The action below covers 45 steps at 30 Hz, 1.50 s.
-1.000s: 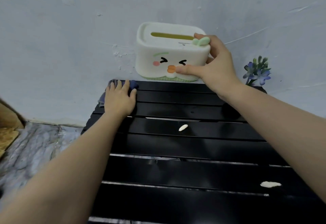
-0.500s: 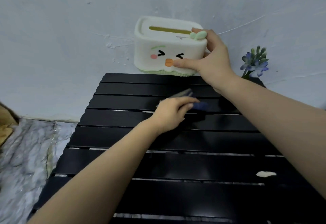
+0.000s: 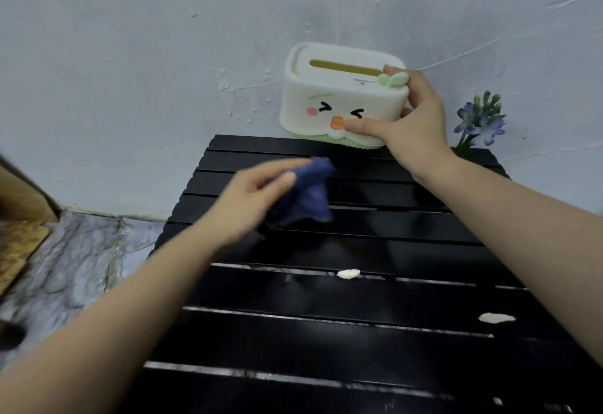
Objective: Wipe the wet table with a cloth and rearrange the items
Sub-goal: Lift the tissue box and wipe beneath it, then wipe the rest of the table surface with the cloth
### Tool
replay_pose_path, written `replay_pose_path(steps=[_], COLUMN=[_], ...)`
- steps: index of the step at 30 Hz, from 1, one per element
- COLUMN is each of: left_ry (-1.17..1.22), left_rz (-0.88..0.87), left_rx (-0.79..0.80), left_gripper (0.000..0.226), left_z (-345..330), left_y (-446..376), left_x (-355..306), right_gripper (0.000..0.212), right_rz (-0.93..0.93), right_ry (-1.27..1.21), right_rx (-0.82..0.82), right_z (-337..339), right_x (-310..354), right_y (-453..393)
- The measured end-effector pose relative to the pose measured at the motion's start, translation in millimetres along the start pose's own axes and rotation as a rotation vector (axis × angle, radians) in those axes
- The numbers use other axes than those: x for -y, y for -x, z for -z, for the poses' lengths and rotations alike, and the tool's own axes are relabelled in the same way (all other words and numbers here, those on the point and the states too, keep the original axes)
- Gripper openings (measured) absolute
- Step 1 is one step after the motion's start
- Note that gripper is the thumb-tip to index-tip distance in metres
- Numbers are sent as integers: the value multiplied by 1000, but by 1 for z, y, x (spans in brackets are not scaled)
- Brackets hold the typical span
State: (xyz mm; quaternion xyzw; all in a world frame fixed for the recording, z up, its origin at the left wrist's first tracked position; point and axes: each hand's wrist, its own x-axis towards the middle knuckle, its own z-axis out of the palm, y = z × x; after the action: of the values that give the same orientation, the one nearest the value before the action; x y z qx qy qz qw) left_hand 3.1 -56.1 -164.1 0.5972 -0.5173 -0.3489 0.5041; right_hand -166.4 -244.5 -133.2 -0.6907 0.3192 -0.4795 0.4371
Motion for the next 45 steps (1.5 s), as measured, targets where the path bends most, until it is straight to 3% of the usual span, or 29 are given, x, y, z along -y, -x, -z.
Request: replay_pose_path(steps=[3, 7, 10, 13, 17, 24, 26, 29, 31, 33, 36, 38, 41, 45], left_ry=[-264, -554, -871, -766, -702, -442, -288, -137, -187, -433, -773, -879, -937, -931], left_rz=[53, 274, 156, 6, -141, -56, 39, 137, 122, 123, 175, 163, 156, 107], left_rx=[-196, -212, -231, -221, -71, 149, 96, -109, -229, -301, -153, -80, -116, -88], left_gripper=[33, 60, 55, 44, 44, 40, 41, 37, 33, 41, 74, 74, 67, 60], left_z=[54, 74, 56, 34, 7, -18, -18, -4, 13, 31, 32, 18, -4, -43], left_y=[-23, -33, -28, -1, 61, 124, 126, 117, 111, 109, 109, 108, 103, 89], left_x=[25, 68, 82, 78, 60, 23, 16, 11, 12, 20, 34, 45, 48, 40], right_gripper=[92, 88, 88, 91, 91, 88, 93, 109, 118, 114, 82, 68, 73, 80], right_rz=[-24, -64, -76, -93, -114, -128, -133, -158, -166, -166, -185, -249, -324, -269], right_ry=[8, 38, 64, 94, 130, 104, 112, 108, 125, 192, 345, 472, 715, 956], right_rx=[12, 38, 34, 9, 28, 77, 91, 155, 205, 214, 179, 221, 403, 516], right_z=[-2, -11, -20, -25, -29, -48, -52, -50, -44, -33, -12, 4, 31, 53], right_x=[-2, -12, -23, -34, -42, -45, -43, -37, -32, -23, -10, -3, 7, 24], right_y=[2, 11, 20, 26, 38, 57, 58, 57, 61, 70, 94, 120, 177, 249])
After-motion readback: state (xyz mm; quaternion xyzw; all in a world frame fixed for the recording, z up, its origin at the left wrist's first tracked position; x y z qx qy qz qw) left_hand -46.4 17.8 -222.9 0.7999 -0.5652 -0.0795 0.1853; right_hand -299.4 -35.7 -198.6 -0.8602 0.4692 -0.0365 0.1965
